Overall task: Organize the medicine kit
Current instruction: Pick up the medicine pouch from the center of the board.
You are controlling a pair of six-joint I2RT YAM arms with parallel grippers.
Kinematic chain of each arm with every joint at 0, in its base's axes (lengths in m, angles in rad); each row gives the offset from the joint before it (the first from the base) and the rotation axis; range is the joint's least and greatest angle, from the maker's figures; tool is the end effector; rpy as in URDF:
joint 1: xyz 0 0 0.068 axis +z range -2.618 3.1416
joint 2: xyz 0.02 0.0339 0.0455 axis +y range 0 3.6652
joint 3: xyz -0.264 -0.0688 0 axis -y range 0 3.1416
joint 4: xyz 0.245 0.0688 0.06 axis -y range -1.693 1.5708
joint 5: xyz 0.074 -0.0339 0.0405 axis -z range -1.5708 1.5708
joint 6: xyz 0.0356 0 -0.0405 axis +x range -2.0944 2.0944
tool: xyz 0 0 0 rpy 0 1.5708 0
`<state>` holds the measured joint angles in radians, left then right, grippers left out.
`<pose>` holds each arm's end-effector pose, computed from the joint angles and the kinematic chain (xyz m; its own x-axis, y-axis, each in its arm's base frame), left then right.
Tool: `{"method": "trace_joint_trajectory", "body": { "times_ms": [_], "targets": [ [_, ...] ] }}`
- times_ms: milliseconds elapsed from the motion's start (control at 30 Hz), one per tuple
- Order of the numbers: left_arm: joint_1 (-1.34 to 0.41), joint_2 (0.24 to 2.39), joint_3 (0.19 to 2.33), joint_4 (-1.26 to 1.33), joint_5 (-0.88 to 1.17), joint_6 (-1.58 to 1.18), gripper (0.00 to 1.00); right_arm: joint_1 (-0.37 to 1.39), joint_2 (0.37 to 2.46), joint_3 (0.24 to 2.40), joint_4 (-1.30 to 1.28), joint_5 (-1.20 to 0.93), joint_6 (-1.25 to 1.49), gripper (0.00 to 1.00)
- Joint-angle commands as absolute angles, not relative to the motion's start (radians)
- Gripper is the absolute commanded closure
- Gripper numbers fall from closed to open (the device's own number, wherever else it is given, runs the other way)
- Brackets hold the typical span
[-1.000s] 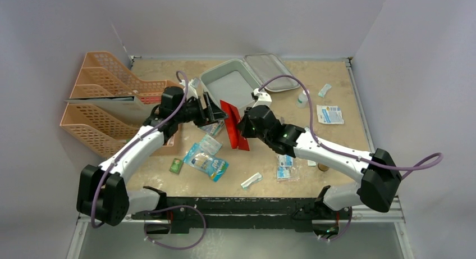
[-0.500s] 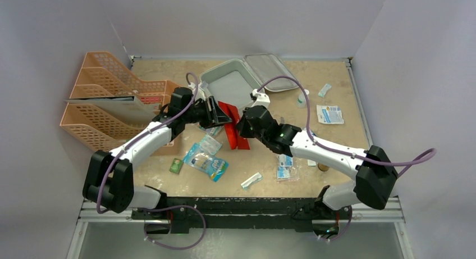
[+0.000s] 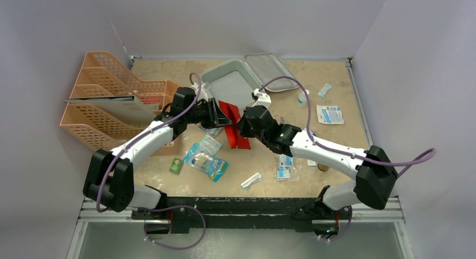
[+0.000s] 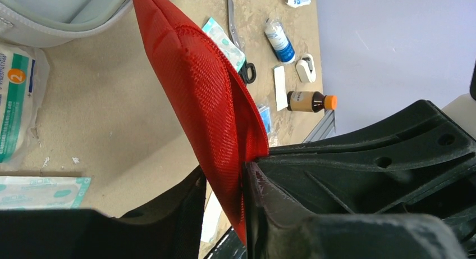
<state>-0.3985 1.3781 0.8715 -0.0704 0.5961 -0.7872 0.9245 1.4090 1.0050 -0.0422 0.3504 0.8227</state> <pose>0.2683 -0.1346 0.2498 -0.8895 -0.2615 -0.3746 0.1766 0.5594 -0.8099 0.2044 0.2507 0.2865 -0.5897 0.3615 -0.7222 -0.1927 0.8055 0.5605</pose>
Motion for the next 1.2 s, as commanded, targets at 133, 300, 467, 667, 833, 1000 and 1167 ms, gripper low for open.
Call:
{"method": "trace_joint_trajectory", "body": {
  "times_ms": [133, 300, 467, 667, 833, 1000, 1167],
  "targets": [
    [-0.407, 1.373, 0.936, -0.119, 0.585, -0.723, 1.00, 0.930, 1.411, 0.996, -0.025, 0.394, 0.856, 1.00],
    [-0.407, 1.387, 1.028, -0.320, 0.487, -0.617, 1.00, 0.928, 1.394, 0.964, -0.065, 0.386, 0.868, 1.00],
    [-0.407, 1.416, 1.126, -0.503, 0.361, -0.529, 1.00, 0.928, 1.375, 0.954, -0.070, 0.397, 0.855, 1.00],
    [-0.407, 1.439, 1.184, -0.622, 0.283, -0.470, 1.00, 0.928, 1.382, 0.971, -0.057, 0.388, 0.844, 1.00],
    [-0.407, 1.437, 1.198, -0.629, 0.350, -0.428, 1.00, 0.929, 1.382, 0.980, -0.057, 0.379, 0.856, 1.00],
    [-0.407, 1.434, 1.214, -0.610, 0.489, -0.408, 1.00, 0.928, 1.395, 1.034, -0.072, 0.278, 0.775, 0.81],
    [-0.406, 1.435, 1.258, -0.664, 0.497, -0.358, 1.00, 0.929, 1.350, 1.057, -0.106, 0.243, 0.658, 0.63]
  ]
}}
